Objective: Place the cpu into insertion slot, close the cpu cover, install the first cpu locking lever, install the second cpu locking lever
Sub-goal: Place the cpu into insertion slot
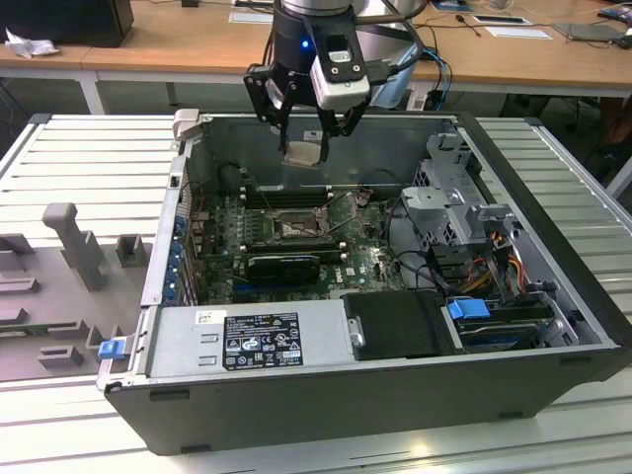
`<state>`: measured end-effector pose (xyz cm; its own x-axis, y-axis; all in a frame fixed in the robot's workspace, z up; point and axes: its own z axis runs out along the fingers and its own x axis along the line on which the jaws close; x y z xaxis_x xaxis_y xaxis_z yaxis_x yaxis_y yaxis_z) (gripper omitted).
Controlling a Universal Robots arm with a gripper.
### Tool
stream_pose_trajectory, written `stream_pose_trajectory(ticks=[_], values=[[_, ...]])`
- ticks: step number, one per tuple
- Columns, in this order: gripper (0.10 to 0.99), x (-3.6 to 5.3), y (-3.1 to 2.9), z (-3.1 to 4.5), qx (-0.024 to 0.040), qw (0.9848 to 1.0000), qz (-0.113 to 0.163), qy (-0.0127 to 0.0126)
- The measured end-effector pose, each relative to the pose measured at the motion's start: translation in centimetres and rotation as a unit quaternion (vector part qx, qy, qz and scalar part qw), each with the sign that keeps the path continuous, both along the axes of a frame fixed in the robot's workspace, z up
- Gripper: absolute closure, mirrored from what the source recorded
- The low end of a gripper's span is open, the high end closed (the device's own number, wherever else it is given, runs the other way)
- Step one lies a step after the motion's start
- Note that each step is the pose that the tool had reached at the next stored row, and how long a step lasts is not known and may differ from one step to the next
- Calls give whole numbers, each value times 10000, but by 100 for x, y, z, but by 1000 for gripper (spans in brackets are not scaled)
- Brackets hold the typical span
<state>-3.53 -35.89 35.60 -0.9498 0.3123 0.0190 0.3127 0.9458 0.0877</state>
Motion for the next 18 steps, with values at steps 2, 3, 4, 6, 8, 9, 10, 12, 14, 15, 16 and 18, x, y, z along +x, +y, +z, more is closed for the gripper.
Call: stream_pose_trajectory(ticks=[2, 3, 4, 6, 8, 9, 10, 12, 14, 15, 16, 18], values=[[561, 0, 0, -1, 0, 9999, -158, 0], [561, 0, 0, -2, 0, 9997, -224, 0], [561, 0, 0, -3, 0, 9995, -311, 0], [561, 0, 0, -4, 0, 9985, -550, 0], [561, 0, 0, -5, 1, 9977, -679, 0], [561, 0, 0, -6, 1, 9973, -739, 0], [561, 0, 0, -7, 0, 9968, -802, 0], [561, 0, 0, -10, 0, 9950, -1000, 0], [561, 0, 0, -13, 0, 9927, -1206, 0], [561, 0, 0, -14, 0, 9918, -1279, 0], [561, 0, 0, -16, 0, 9906, -1367, 0], [561, 0, 1, -21, 1, 9878, -1559, 0]])
